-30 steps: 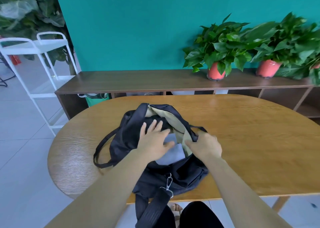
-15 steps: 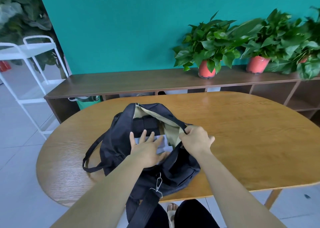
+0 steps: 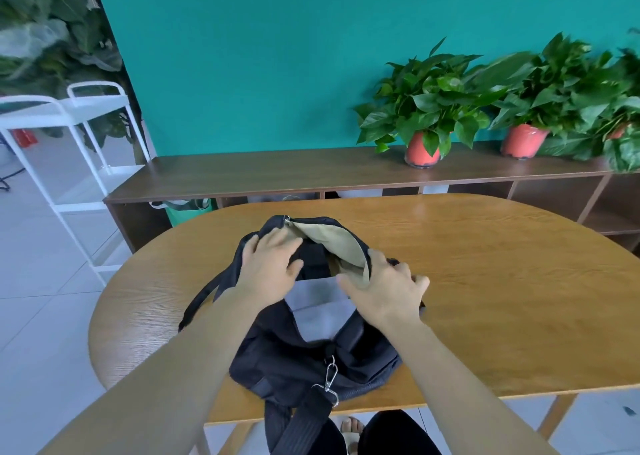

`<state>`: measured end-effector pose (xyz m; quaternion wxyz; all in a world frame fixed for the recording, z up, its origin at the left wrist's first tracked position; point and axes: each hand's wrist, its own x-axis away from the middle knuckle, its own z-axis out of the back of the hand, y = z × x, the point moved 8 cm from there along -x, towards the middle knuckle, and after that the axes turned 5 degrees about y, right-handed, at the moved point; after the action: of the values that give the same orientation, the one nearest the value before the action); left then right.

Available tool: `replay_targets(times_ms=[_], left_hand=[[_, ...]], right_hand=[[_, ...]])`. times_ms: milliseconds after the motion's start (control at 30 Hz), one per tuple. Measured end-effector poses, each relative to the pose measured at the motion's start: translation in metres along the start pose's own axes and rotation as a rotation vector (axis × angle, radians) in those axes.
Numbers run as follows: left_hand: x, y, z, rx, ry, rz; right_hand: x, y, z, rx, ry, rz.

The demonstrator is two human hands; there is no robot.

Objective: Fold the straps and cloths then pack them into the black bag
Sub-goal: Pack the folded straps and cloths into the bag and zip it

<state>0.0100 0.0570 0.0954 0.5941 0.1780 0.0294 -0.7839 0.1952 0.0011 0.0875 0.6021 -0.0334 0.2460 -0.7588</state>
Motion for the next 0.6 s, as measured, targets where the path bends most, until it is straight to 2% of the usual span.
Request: replay_targets(times_ms=[133,233,333,433,600], left_hand=[[-0.005,-0.033,-0.004,-0.076,-0.096,0.116],[-0.007,-0.041,-0.009,-0.035,-0.183,0.165],[-0.007,-0.042,-0.015,-0.056,-0.248,0.181],[-0.009,-0.041,-0.014,-0.108,-0.22,0.165],[-0.01,-0.042,-0.016,-0.048,-0.213,0.202]], right_hand=[[0.036,-0.02,-0.025,0.226,-0.265,0.151],[0.058,-0.024,-0.042,0.305,-0.386,0.221],[0.065,-0.025,-0.044,0.343,-0.391,0.264],[0.064,-0.021,-0.041,0.358,-0.362,0.277],[0.047,-0.006,-0.032,0.39,-0.311,0.264]])
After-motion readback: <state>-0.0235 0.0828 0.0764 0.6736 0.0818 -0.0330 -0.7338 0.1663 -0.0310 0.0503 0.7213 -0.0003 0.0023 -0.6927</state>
